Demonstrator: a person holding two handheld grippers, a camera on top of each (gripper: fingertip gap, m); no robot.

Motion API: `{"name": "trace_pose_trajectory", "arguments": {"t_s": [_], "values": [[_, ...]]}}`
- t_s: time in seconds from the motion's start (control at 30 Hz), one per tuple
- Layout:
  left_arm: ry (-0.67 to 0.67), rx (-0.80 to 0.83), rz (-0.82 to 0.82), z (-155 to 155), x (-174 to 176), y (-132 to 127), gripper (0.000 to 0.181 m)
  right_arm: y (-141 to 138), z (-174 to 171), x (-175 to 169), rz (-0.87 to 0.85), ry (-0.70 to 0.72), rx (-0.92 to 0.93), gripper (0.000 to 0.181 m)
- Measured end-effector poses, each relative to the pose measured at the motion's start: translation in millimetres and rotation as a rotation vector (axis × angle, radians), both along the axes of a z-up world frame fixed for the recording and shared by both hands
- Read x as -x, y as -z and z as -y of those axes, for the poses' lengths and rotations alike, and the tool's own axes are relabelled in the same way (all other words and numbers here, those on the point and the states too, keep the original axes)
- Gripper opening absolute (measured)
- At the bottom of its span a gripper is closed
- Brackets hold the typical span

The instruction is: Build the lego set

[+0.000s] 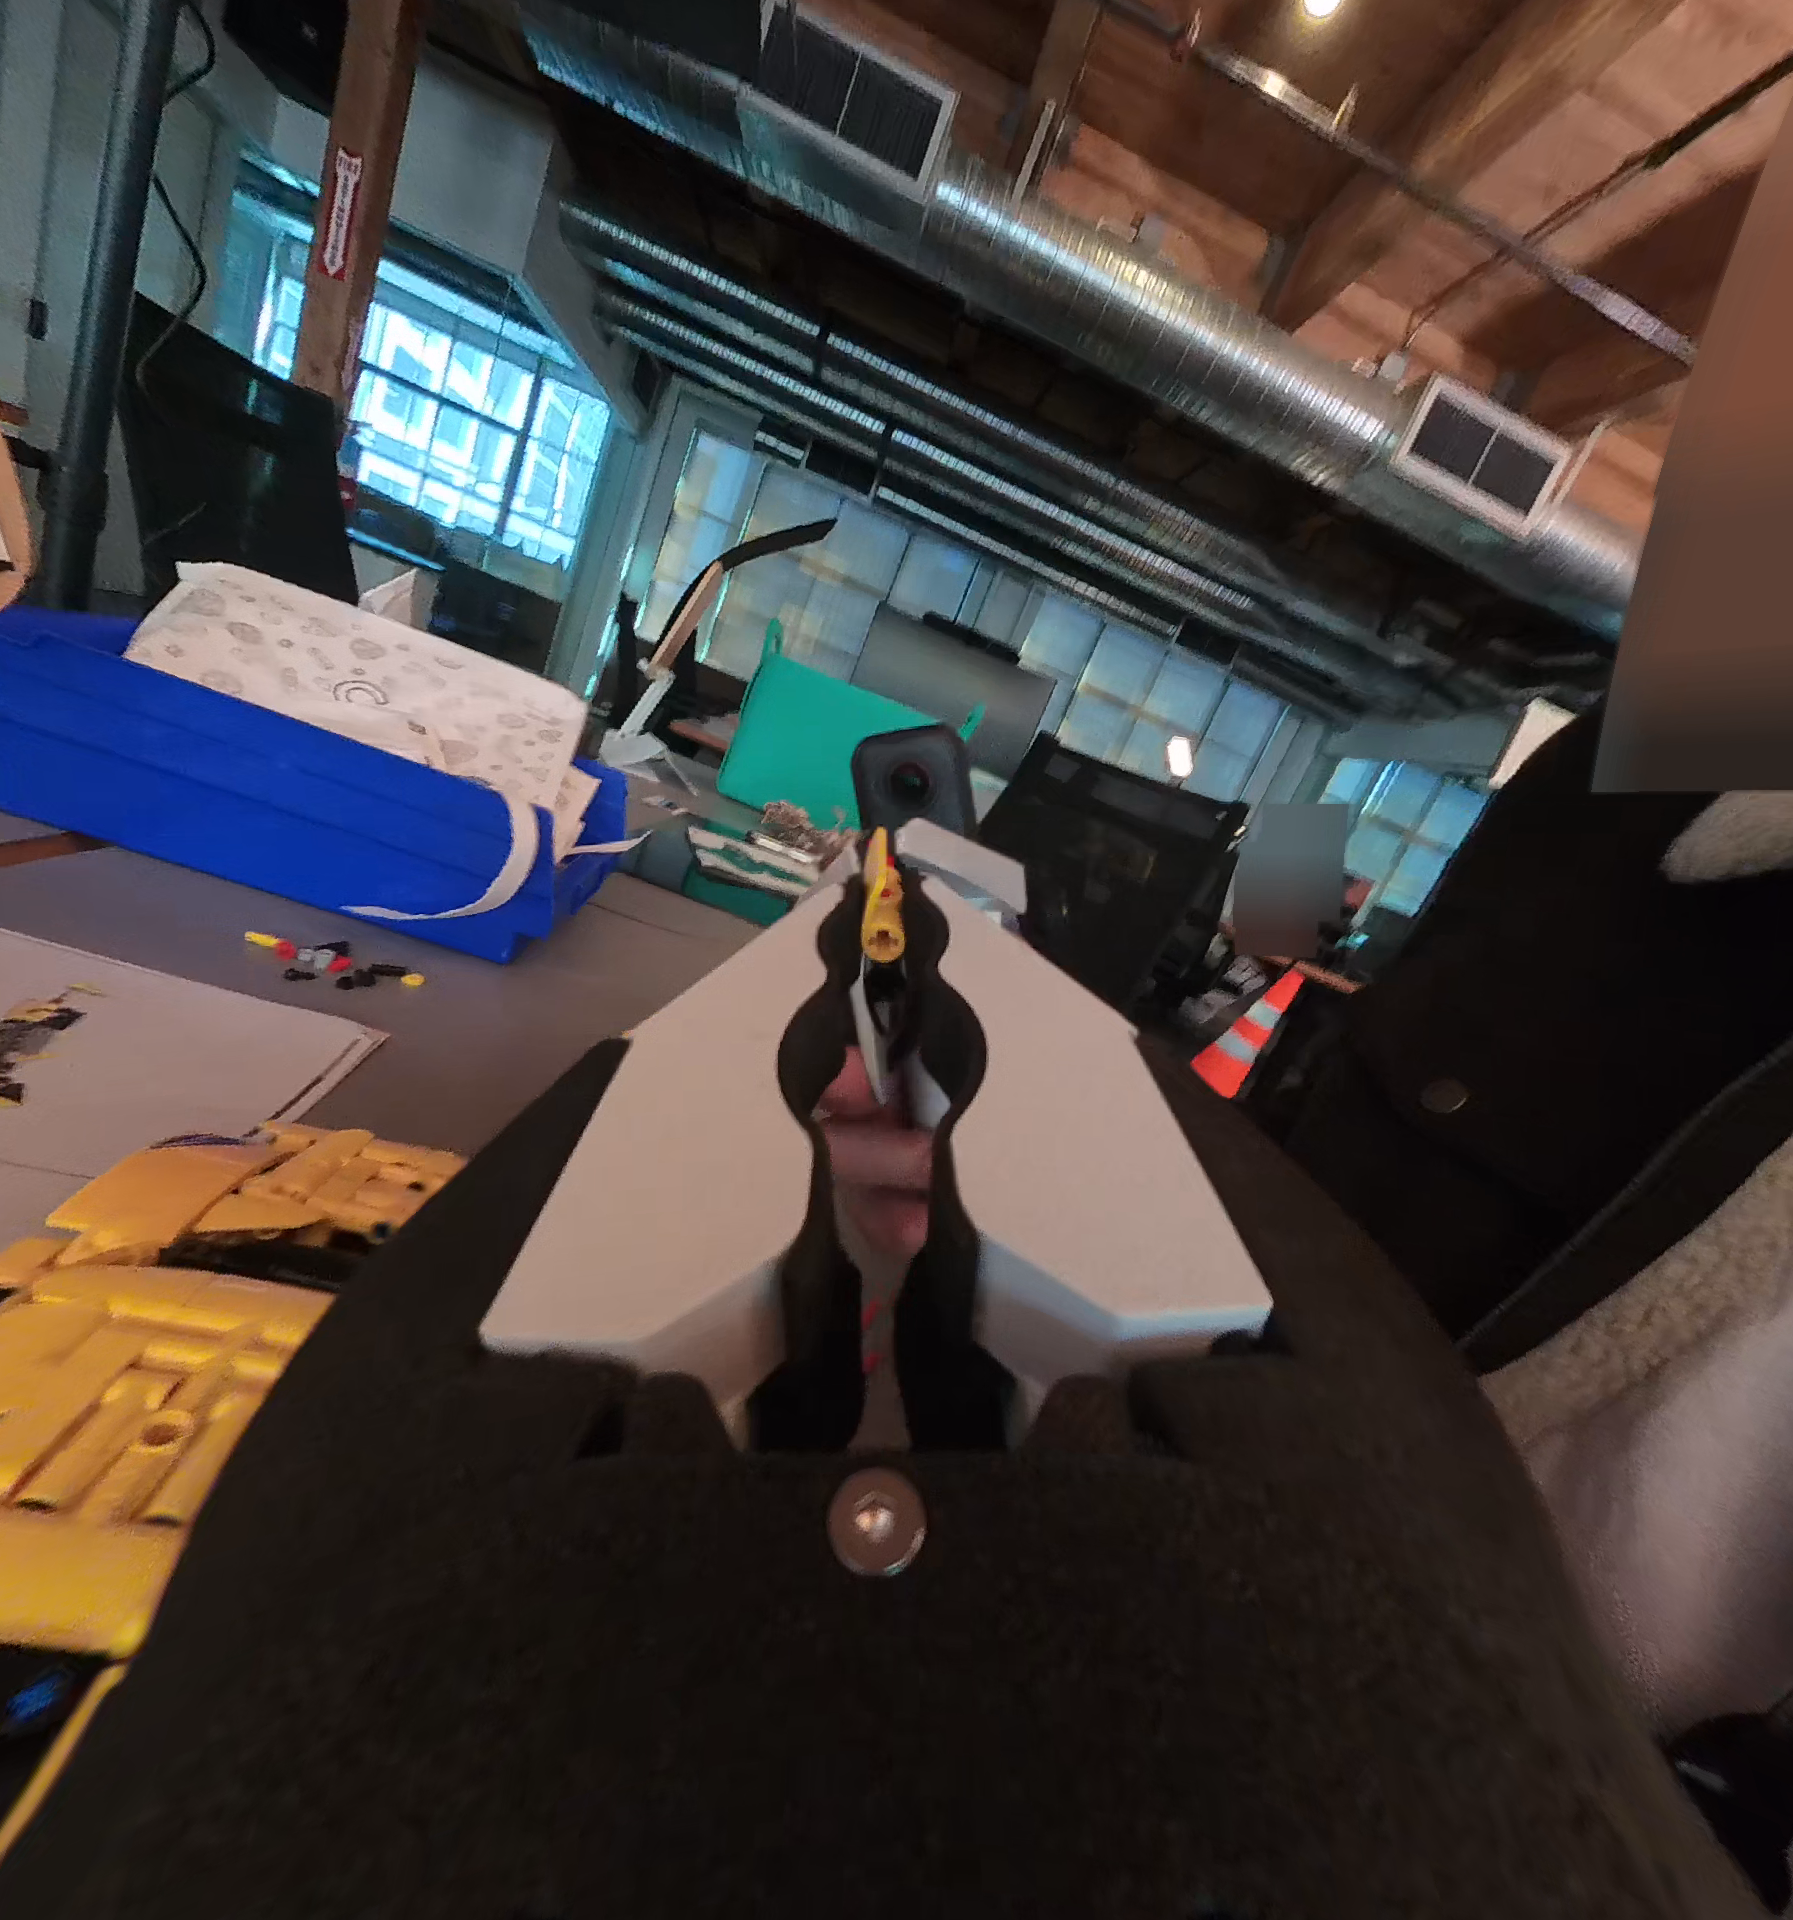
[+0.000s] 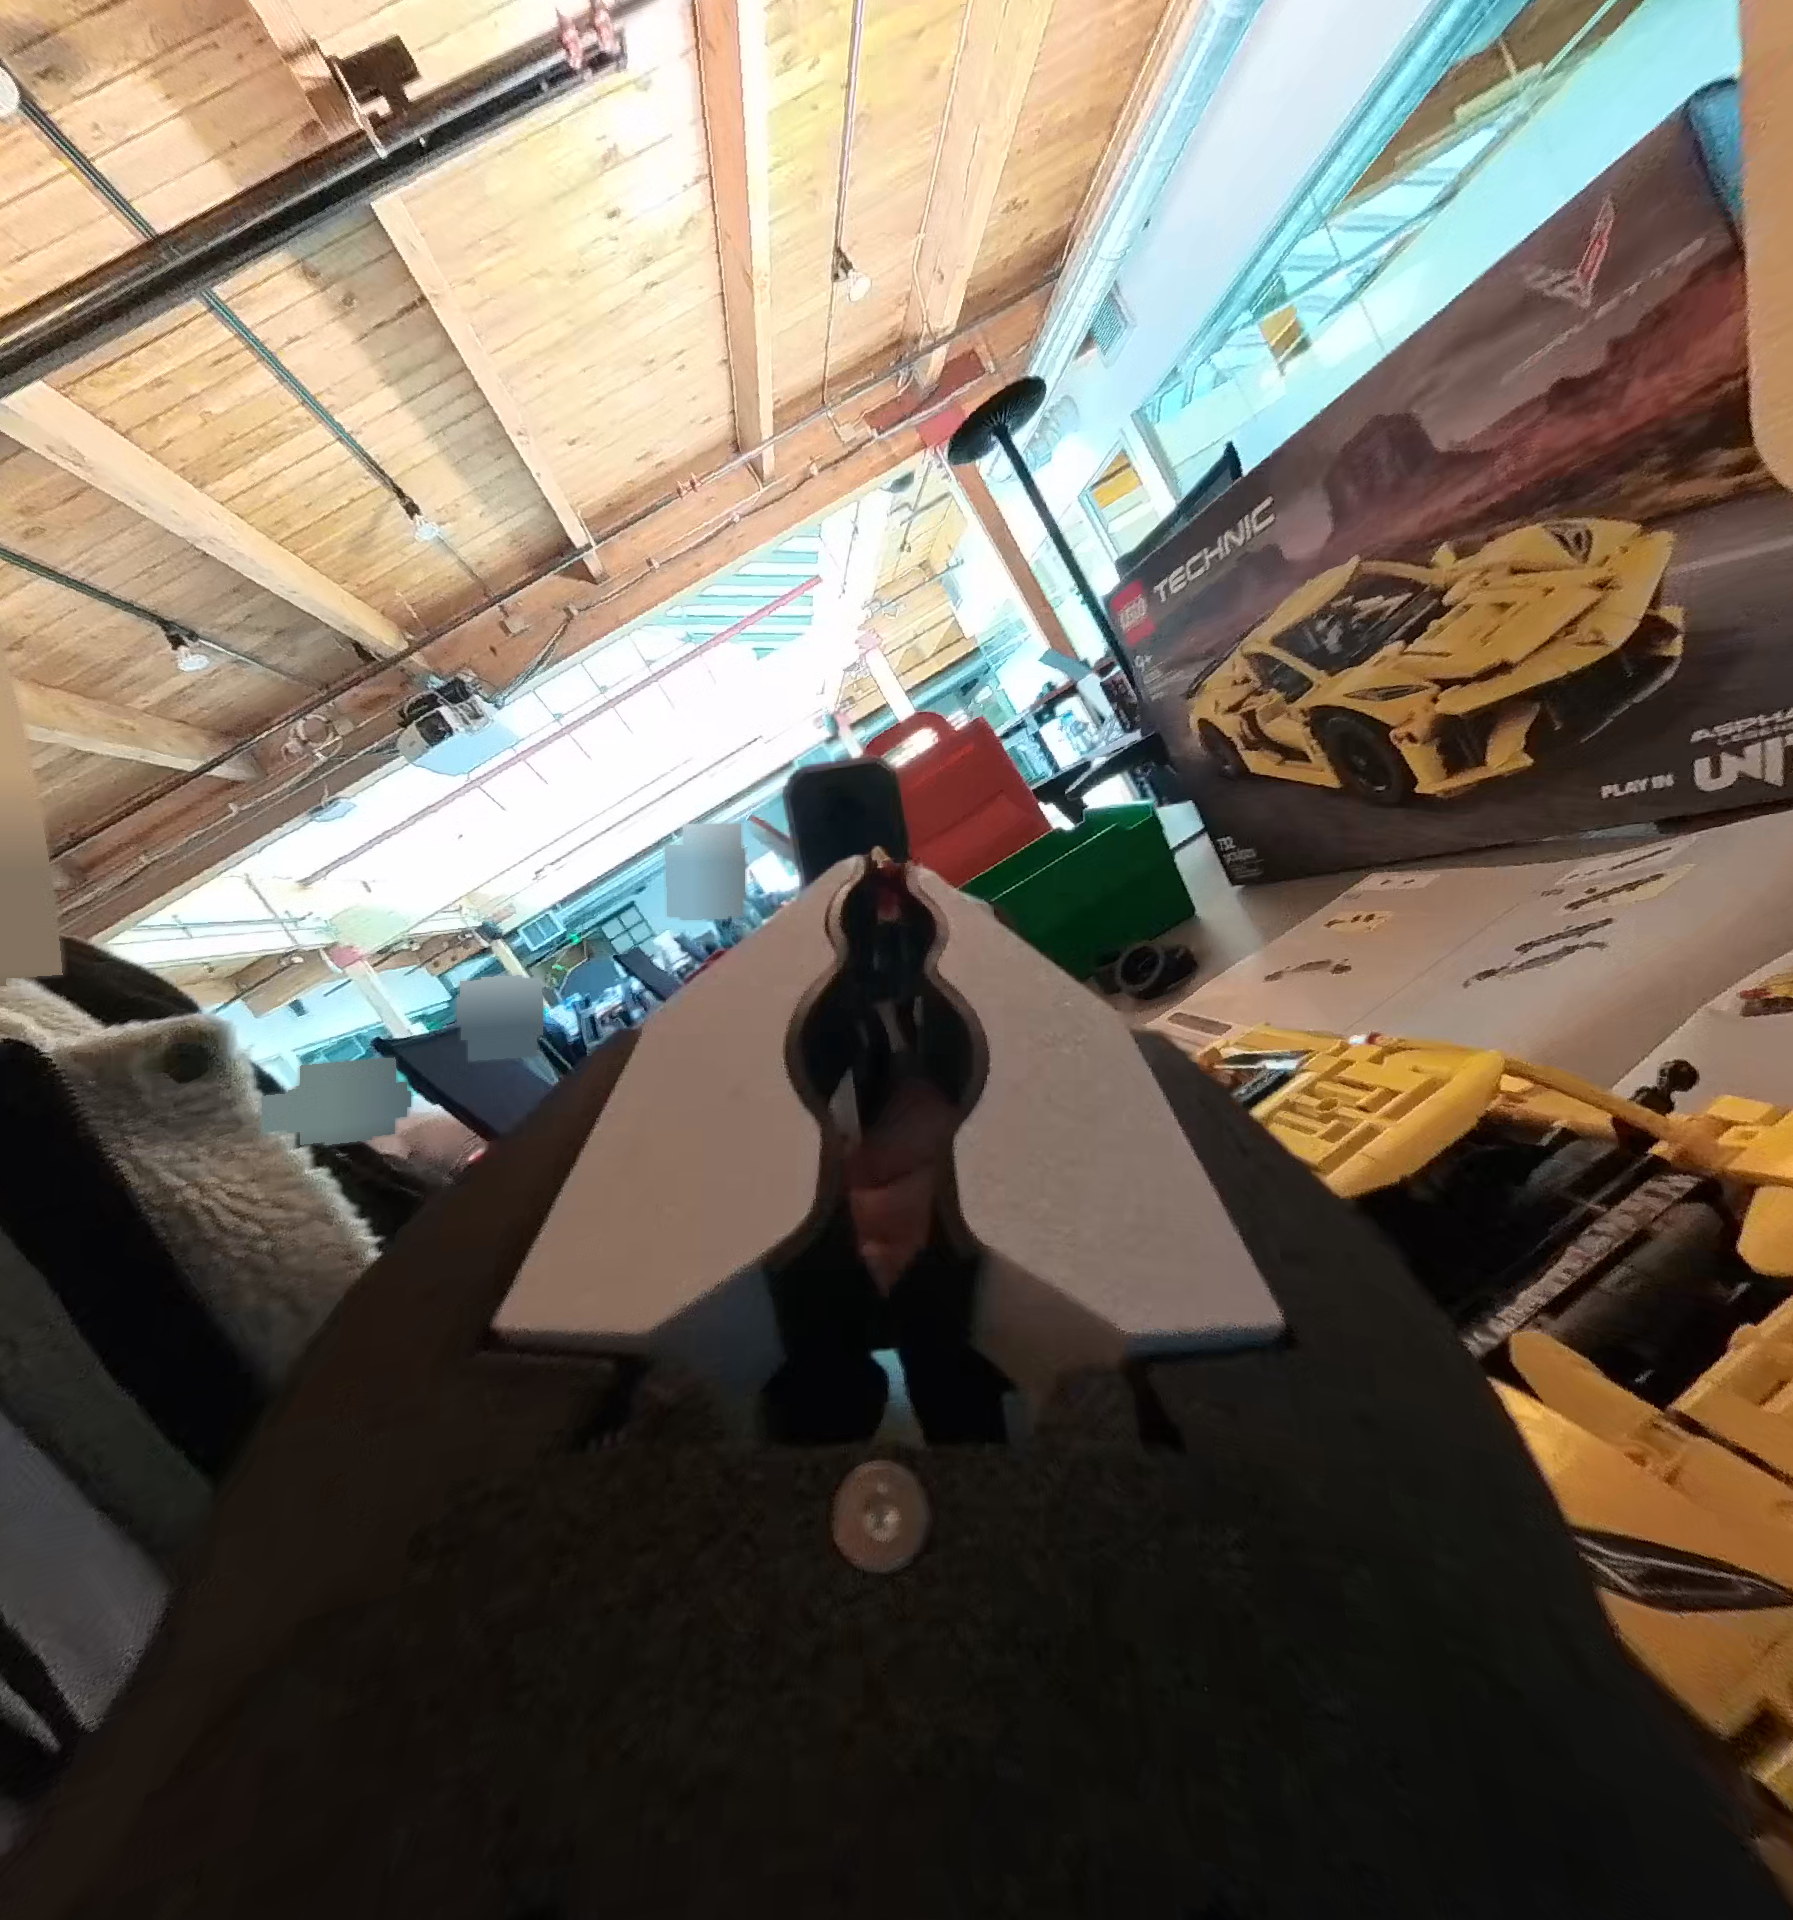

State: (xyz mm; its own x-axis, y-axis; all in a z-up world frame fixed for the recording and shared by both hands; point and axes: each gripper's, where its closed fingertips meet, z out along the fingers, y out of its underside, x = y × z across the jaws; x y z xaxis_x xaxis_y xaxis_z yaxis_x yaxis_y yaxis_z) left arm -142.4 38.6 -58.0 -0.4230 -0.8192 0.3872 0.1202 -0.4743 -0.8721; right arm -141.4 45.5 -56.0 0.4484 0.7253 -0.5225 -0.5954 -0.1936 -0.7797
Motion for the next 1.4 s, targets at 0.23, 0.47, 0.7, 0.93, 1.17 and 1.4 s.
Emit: {"name": "trace_pose_trajectory", "arguments": {"t_s": [0.23,0.47,0.7,0.93,1.17,1.4], "values": [[0.061,0.195,0.041,0.1,-1.8,-3.0,0.006,-1.1,-0.6,-2.1,0.049,0.092,-0.036,0.002],[0.137,0.387,0.077,-2.2,-1.9,-8.0,0.006,-3.9,-0.1,-2.3,0.101,0.166,-0.077,0.002],[0.078,0.249,0.008,-2.6,-3.2,-2.5,0.006,0.0,-1.2,-2.8,0.144,0.154,-0.051,0.002],[0.098,0.254,0.003,-1.5,-2.3,-0.1,0.006,5.2,-0.9,1.5,0.125,0.089,-0.015,0.003],[0.031,0.230,-0.034,-9.0,-7.1,1.8,0.006,5.6,-7.7,-2.4,0.105,0.102,0.019,0.004],[-0.128,0.467,0.019,-48.1,-5.4,6.9,0.006,19.2,-25.6,-4.8,0.692,0.560,-0.124,0.049]]}}
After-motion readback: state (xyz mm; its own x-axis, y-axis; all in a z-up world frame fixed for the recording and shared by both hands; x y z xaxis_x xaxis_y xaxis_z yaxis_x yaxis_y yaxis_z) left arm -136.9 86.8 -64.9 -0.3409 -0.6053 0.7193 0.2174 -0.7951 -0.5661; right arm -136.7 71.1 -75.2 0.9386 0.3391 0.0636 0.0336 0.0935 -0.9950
